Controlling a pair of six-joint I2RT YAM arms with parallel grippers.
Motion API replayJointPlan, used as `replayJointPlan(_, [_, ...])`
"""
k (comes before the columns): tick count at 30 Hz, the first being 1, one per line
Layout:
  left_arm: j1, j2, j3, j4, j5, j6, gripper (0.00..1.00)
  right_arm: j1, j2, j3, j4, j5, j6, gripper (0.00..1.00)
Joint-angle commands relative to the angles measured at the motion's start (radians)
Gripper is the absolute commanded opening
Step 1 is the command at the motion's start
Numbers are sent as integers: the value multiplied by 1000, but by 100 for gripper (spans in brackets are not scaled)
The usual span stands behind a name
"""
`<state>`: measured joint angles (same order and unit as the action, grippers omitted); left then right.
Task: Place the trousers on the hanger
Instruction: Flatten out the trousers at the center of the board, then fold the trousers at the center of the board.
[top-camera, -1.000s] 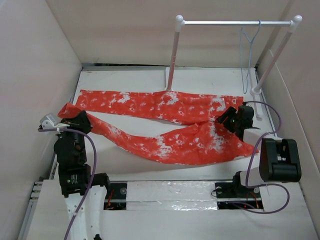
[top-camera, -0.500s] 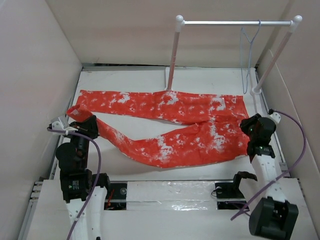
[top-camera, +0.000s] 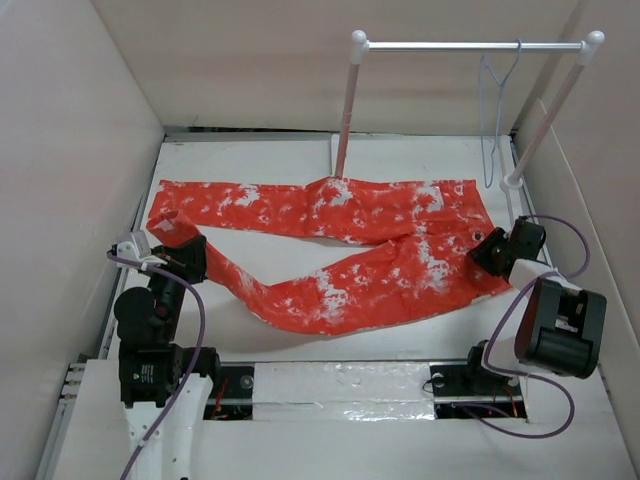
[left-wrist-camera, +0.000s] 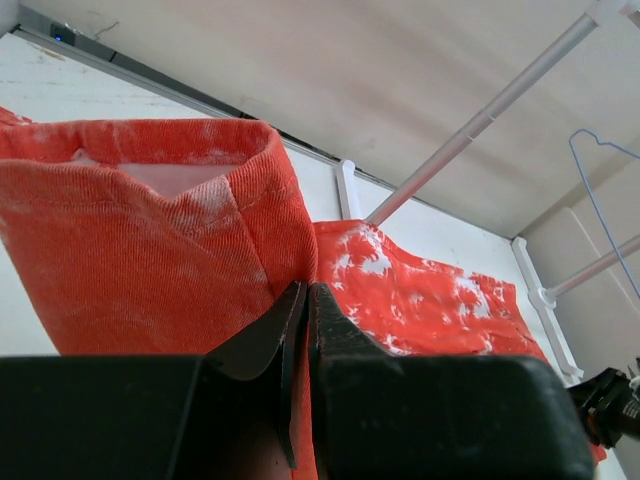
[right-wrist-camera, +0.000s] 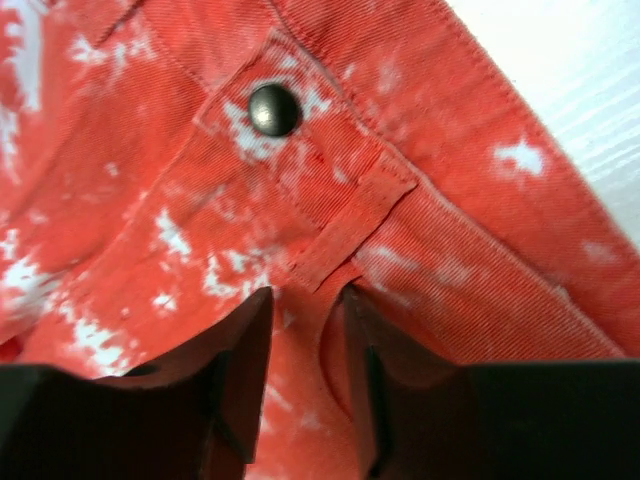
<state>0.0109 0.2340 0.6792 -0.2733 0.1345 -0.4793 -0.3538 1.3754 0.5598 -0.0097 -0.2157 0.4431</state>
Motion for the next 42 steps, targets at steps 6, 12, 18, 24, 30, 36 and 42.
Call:
replayJointPlan(6, [-22, -18, 31, 29, -30, 11, 0, -76, -355, -96, -97, 108, 22, 60])
replayJointPlan(12, [-22, -28, 34, 26, -50, 11, 0, -165, -506, -173, -208, 211, 55, 59])
replayJointPlan(18, [-22, -38, 42, 20, -64, 18, 0, -183, -409, -138, -191, 295, 101, 59])
replayJointPlan(24, [-22, -39, 46, 17, -76, 19, 0, -194, -167, -15, -184, 223, 92, 58])
replayJointPlan(30, [-22, -27, 51, 26, -93, 19, 0, -206, -114, 63, -205, 161, 66, 5])
replayJointPlan(36, [-22, -12, 57, 37, -110, 10, 0, -206, -522, 112, -403, 378, 54, 4])
replayJointPlan(42, [-22, 40, 75, 43, -116, 5, 0, -206, -890, 183, -591, 476, 46, 8])
